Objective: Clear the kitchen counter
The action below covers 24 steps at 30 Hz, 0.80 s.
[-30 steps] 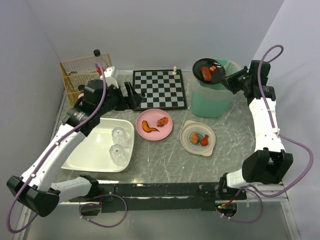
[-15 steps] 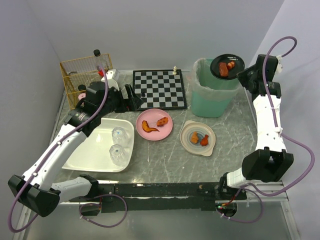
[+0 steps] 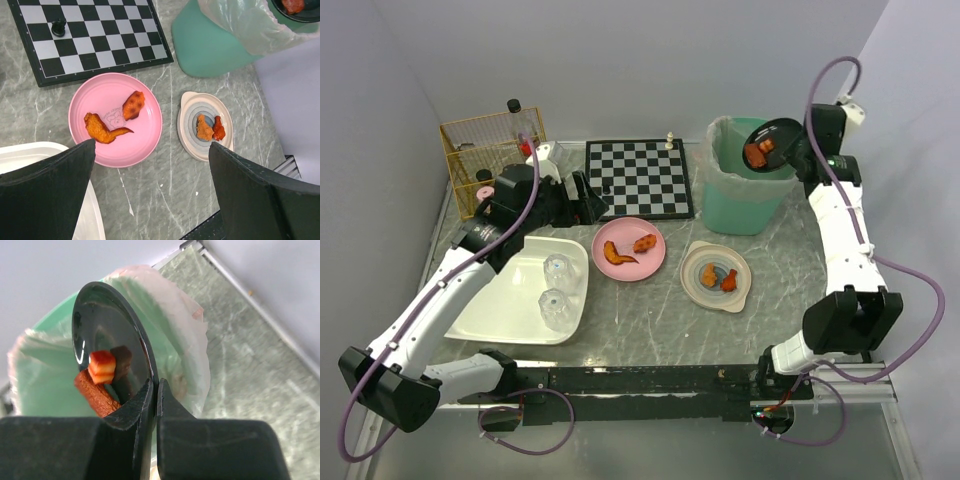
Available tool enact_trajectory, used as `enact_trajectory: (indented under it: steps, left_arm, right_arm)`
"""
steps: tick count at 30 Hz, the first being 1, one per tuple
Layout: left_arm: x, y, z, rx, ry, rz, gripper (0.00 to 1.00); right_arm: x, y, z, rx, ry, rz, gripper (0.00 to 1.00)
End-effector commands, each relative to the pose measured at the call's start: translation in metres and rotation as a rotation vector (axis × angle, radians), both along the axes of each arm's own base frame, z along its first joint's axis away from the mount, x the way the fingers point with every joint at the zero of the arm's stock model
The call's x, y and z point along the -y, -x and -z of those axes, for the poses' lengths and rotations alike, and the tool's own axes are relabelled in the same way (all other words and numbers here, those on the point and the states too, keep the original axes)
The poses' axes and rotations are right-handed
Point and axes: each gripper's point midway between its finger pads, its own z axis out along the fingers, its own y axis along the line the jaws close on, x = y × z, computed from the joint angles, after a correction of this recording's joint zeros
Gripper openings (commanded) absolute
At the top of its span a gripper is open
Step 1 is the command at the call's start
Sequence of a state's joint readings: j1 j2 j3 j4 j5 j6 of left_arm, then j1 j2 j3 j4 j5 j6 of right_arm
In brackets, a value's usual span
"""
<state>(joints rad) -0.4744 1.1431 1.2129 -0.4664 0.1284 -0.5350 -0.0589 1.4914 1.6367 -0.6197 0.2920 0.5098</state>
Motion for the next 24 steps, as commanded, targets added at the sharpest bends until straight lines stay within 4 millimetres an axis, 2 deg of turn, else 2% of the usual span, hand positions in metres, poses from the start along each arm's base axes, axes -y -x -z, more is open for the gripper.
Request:
enact_trajectory:
  steps: [1,9,13,18,24]
  left_arm:
    - [0.004,-0.004,-0.009,0.039,0.022,0.016,0.99]
    - [0.004,-0.006,-0.006,0.032,0.018,0.013,0.99]
    - [0.004,-0.006,-0.004,0.026,0.019,0.013,0.99]
    - [0.005,-0.006,-0.004,0.025,0.025,0.013,0.99]
    - [0.006,-0.006,-0.008,0.035,0.043,0.013,0.99]
  right_arm:
    - [-0.001,-0.013,-0.048,0.083,0.23,0.009,0.0]
    - [-0.022,-0.014,-0.067,0.043,0.62,0.048,0.0]
    - [-0.028,-0.013,-0.078,0.05,0.736,0.091,0.0]
    - [-0.026,-0.01,-0.082,0.032,0.786,0.128,0.0]
    - [-0.023,0.001,-0.094,0.059,0.74,0.153,0.0]
